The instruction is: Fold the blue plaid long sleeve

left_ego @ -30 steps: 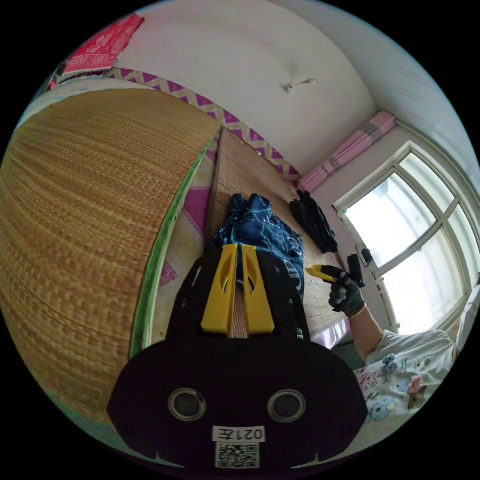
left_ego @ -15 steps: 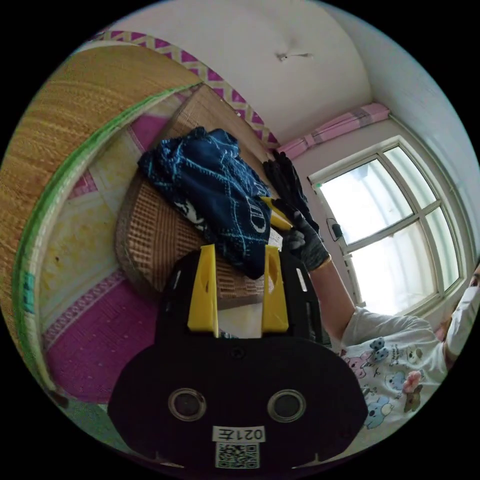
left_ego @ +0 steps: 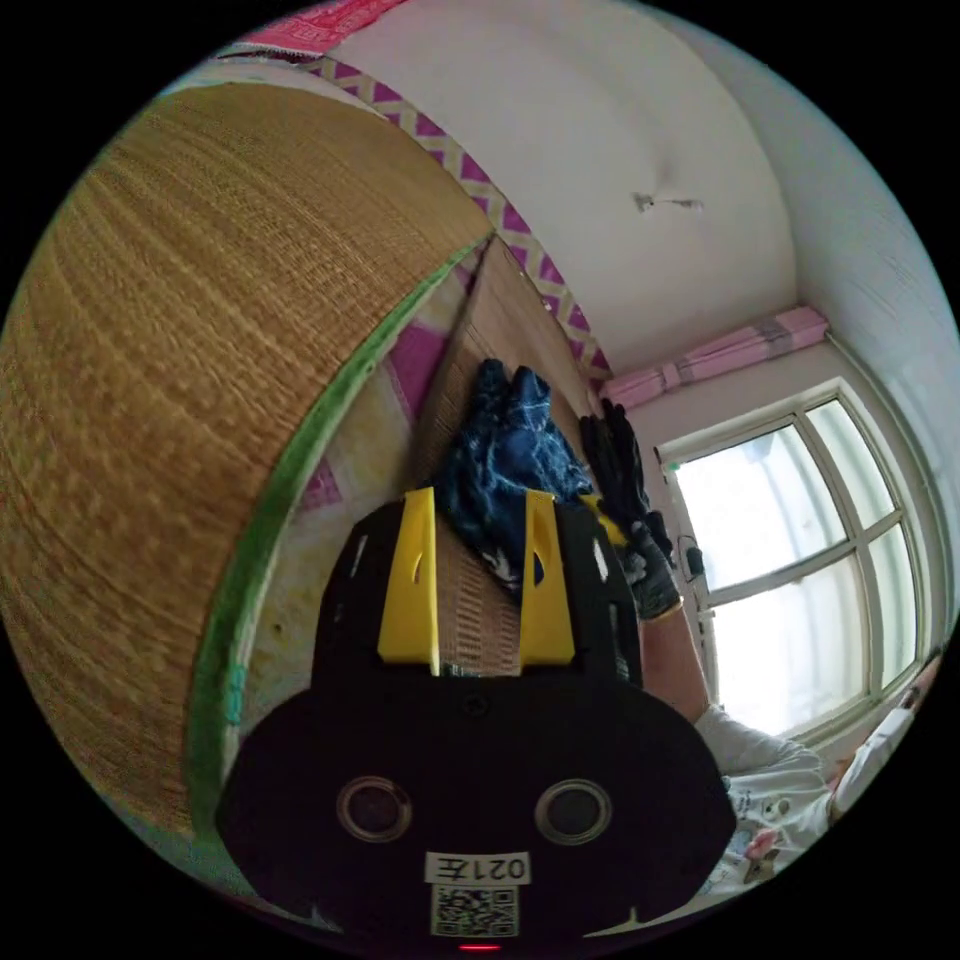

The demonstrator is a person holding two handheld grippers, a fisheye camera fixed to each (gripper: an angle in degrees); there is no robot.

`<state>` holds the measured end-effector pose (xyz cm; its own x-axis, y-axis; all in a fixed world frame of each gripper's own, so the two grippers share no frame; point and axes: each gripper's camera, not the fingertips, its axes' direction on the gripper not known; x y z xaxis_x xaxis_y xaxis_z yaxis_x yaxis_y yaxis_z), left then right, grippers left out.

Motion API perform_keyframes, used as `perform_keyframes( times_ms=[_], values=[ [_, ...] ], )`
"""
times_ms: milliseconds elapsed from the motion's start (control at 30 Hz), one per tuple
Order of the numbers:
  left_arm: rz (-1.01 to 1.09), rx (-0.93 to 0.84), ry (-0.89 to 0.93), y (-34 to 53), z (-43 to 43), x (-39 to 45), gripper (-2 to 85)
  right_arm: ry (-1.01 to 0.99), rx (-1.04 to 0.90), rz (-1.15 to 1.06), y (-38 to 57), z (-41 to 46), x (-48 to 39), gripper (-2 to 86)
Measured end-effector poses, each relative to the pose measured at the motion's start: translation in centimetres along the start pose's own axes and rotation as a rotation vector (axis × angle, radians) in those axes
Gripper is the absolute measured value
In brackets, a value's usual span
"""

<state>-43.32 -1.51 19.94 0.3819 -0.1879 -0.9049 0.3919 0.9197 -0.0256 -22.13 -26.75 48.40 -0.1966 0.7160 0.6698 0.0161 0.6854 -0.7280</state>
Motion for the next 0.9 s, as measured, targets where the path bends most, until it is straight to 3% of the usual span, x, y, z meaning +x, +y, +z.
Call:
perform_keyframes(
  times_ms=[133, 300, 400, 633, 800, 900],
  values=[
    [0.011, -0.122, 0.016, -1.7, 2.5, -0.2, 14.0, 0.148, -0.044, -0.072, -5.4, 0.3, -1.5, 7.6],
    [0.015, -0.180, 0.111, -1.8, 3.9, -0.4, 14.7, 0.114, -0.110, -0.098, -8.3, 0.8, -0.3, 10.2],
    [-0.022, -0.193, 0.157, -1.9, 4.5, -1.1, 14.6, 0.134, -0.042, -0.102, -9.4, 0.0, 0.7, 11.5],
    [-0.050, -0.177, 0.177, -3.2, 4.9, -1.9, 12.8, -0.043, -0.054, -0.045, -12.1, 3.0, 3.0, 11.3],
    [-0.028, -0.178, 0.091, -3.7, 5.7, -1.4, 4.6, -0.035, -0.080, -0.052, -13.0, 6.9, 1.7, 7.4],
    [0.000, -0.138, 0.170, -3.7, 4.3, -1.4, 3.0, -0.082, -0.082, -0.075, -12.9, 7.3, 0.3, 5.9]
  ],
)
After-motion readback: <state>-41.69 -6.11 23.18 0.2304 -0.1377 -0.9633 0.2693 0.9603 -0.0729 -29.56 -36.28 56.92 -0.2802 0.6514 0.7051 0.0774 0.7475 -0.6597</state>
